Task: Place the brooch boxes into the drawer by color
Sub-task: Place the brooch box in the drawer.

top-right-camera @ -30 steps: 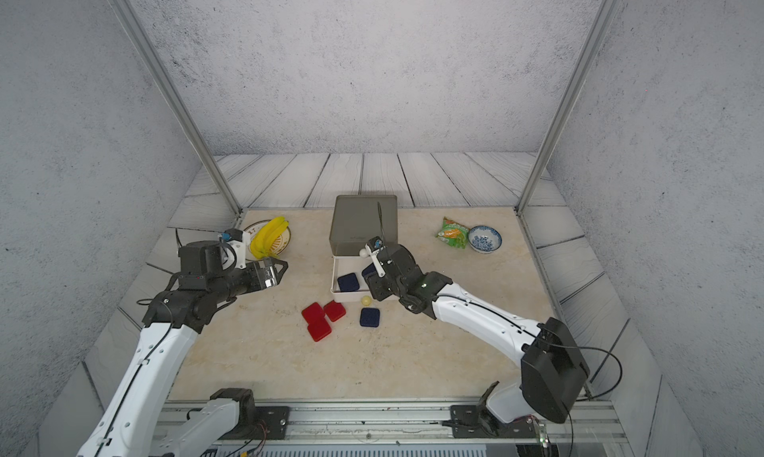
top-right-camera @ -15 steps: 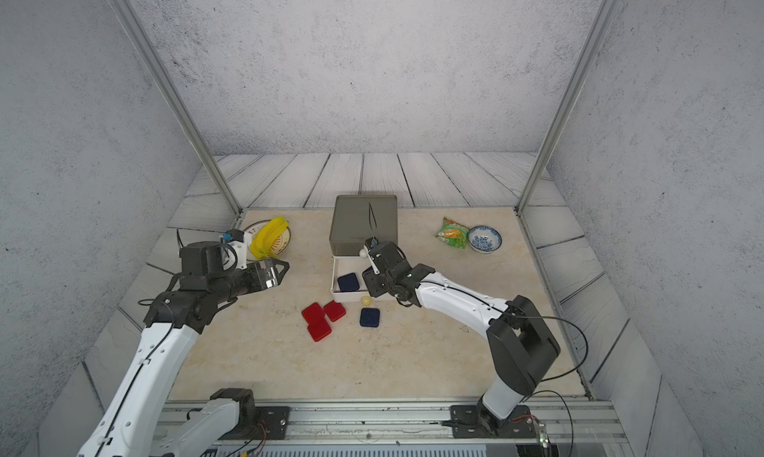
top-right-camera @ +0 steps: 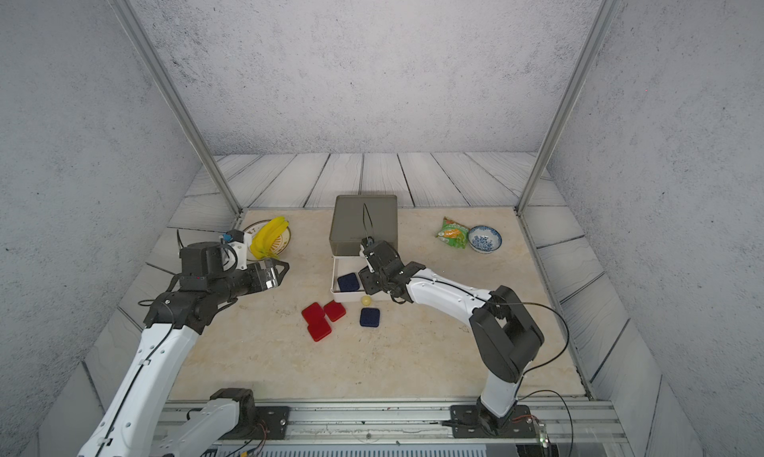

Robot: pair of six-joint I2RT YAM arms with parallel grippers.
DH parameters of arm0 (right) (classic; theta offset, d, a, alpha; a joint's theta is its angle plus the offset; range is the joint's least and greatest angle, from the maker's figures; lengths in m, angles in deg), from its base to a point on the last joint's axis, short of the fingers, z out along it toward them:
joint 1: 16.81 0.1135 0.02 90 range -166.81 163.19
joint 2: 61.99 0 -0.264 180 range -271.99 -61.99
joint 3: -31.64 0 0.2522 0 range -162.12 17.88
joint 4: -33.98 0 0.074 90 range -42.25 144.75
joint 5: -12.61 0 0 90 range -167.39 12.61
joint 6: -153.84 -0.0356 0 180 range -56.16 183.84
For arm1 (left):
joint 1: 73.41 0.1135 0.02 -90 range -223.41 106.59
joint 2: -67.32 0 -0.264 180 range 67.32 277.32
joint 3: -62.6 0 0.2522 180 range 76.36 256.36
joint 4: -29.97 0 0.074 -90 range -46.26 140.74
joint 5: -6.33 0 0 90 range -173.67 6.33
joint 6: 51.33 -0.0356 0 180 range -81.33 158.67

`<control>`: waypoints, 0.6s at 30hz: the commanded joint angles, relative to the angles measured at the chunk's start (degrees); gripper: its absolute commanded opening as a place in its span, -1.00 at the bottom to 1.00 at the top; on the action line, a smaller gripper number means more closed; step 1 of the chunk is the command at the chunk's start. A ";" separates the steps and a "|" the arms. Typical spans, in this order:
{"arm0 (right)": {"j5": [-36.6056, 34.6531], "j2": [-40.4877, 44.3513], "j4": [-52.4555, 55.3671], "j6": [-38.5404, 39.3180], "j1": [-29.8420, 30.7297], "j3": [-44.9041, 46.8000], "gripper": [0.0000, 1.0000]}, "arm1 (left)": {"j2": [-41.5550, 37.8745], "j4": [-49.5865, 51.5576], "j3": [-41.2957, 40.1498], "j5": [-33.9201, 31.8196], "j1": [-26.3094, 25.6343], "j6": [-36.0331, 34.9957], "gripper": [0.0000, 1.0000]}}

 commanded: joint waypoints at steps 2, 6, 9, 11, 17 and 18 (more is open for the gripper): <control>-1.91 -0.54 -0.07 -0.11 -0.08 -1.99 0.33 | -0.96 -0.10 -0.32 -0.36 0.38 -0.20 0.93; -2.69 0.24 0.20 0.40 -0.03 -1.81 0.44 | -0.94 0.33 0.07 -0.42 0.34 -0.46 0.93; -2.87 1.20 0.08 0.78 -0.04 -1.40 0.47 | -0.98 0.58 0.41 -0.43 0.33 -0.61 0.93; -3.24 1.65 0.35 1.03 0.03 -1.29 0.49 | -0.92 0.92 0.61 -0.42 0.38 -0.68 0.93; -0.41 6.16 -0.12 1.71 0.16 0.87 0.51 | -1.09 1.72 1.51 -0.75 0.34 -0.81 0.92; 0.47 7.60 -0.54 1.99 0.26 1.70 0.51 | -1.09 1.91 1.72 -0.90 0.39 -0.81 0.93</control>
